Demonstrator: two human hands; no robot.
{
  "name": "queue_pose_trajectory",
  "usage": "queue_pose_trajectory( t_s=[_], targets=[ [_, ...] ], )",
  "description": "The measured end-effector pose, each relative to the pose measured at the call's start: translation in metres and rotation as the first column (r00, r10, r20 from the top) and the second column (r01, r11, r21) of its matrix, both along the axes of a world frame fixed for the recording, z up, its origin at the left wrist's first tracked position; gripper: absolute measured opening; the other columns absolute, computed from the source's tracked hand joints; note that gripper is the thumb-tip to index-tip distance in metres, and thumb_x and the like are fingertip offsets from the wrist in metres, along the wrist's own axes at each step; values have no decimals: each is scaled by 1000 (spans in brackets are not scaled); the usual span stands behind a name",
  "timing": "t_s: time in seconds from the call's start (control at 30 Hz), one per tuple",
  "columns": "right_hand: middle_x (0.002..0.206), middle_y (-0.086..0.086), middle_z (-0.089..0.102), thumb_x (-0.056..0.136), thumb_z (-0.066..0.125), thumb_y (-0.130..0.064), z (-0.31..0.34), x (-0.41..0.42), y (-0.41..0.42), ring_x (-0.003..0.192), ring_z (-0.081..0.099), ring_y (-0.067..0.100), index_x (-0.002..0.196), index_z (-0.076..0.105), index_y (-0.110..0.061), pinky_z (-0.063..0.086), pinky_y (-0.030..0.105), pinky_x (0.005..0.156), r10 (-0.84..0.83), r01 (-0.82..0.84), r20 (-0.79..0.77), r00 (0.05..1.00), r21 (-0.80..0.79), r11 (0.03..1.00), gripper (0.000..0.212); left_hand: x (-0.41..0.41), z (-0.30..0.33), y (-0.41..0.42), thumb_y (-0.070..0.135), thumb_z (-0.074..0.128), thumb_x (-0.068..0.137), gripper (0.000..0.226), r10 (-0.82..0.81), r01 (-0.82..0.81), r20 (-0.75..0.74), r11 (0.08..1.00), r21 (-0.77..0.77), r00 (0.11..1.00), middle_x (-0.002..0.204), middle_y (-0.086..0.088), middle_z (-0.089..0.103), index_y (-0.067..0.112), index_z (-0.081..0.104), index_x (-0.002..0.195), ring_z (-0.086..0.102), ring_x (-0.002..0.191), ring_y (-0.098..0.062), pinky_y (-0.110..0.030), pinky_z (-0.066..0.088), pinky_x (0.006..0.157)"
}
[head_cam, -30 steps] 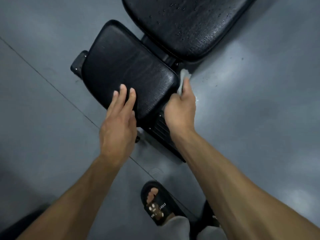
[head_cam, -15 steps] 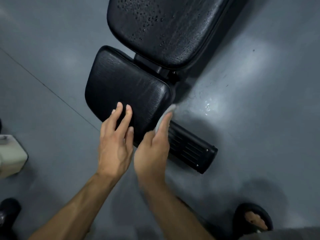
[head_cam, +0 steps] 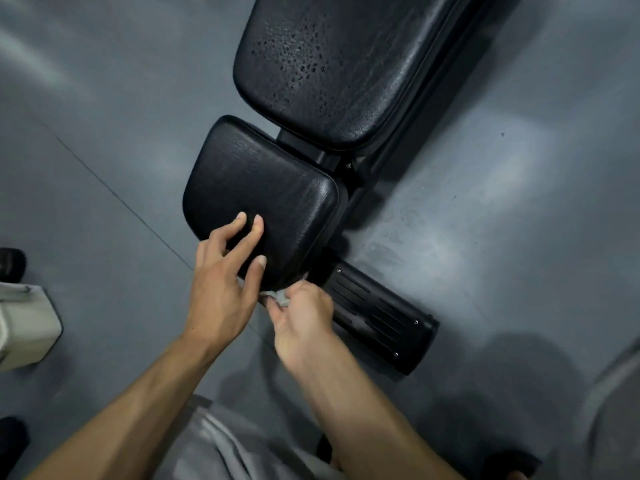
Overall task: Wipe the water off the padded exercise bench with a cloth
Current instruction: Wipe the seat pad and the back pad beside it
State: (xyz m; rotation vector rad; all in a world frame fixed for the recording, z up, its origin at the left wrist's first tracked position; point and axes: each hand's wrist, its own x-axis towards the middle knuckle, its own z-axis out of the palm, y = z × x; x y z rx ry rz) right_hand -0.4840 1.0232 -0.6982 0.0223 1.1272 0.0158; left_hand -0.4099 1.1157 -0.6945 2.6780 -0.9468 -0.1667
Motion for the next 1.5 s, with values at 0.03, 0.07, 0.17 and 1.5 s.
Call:
queue_pose_trajectory(
  t_s=[0.03,0.07,0.17,1.5],
  targets=[
    [114,27,64,94,27,14,2,0,-2,114,63,40,106,60,6,52,45,96,-18,15,33,999,80,997,35,1,1,0,28,57,104,48,5,-5,-8,1000,-8,1000,153,1,43,29,48,152,42,134,-22,-10,18,108],
    [112,34,62,92,26,18,3,-1,-5,112,63,46,102,58,10,53,49,94,-39,31,64,997,122,992,34,3,3,0,28,59,103,49,4,-4,-14,1000,-11,1000,152,2,45,29,50,151,43,136,-22,-12,19,109],
    [117,42,57,88,26,22,6,-8,-20,115,59,55,109,54,20,53,55,95,-43,31,94,995,125,992,35,7,9,-1,25,65,99,50,-8,8,-37,1000,4,999,149,2,48,29,53,148,45,136,-22,-24,26,110],
    [118,11,65,95,36,-24,38,64,-96,105,59,36,117,55,-15,31,38,77,344,-468,-719,604,-669,-577,30,71,43,-39,61,62,93,99,-48,109,-191,940,324,980,172,-5,-4,20,7,164,6,158,-33,-51,24,122]
  ],
)
